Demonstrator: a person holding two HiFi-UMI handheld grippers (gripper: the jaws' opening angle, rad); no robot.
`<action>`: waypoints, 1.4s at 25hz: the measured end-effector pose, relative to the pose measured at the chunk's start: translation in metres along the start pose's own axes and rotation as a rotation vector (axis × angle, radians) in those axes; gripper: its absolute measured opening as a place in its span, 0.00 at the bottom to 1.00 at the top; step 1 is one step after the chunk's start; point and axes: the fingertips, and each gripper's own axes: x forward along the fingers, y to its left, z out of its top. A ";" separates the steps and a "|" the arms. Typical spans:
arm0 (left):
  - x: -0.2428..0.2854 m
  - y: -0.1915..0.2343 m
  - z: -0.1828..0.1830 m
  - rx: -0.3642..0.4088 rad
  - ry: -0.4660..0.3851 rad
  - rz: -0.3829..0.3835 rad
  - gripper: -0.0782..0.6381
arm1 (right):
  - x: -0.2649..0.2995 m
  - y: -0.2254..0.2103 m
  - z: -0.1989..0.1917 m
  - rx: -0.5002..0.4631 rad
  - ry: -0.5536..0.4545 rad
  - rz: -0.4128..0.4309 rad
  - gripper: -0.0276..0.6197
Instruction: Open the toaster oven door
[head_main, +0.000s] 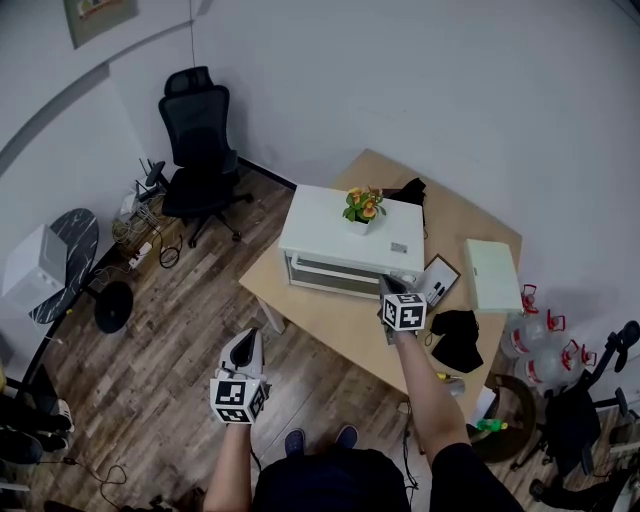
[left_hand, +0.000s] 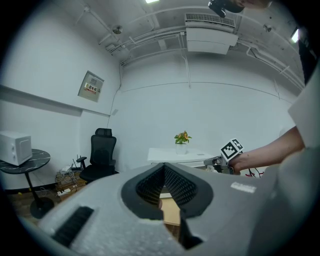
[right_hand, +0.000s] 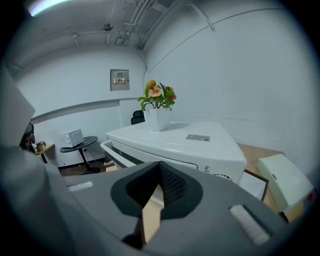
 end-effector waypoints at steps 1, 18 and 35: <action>-0.001 0.000 0.000 0.001 0.001 0.000 0.10 | 0.001 0.000 0.000 0.002 0.002 -0.001 0.06; -0.001 -0.006 0.000 -0.004 -0.001 -0.011 0.10 | 0.004 0.000 0.000 0.013 -0.025 0.039 0.06; -0.009 -0.011 0.004 0.001 -0.009 -0.016 0.10 | -0.005 0.006 -0.005 0.001 -0.044 0.023 0.06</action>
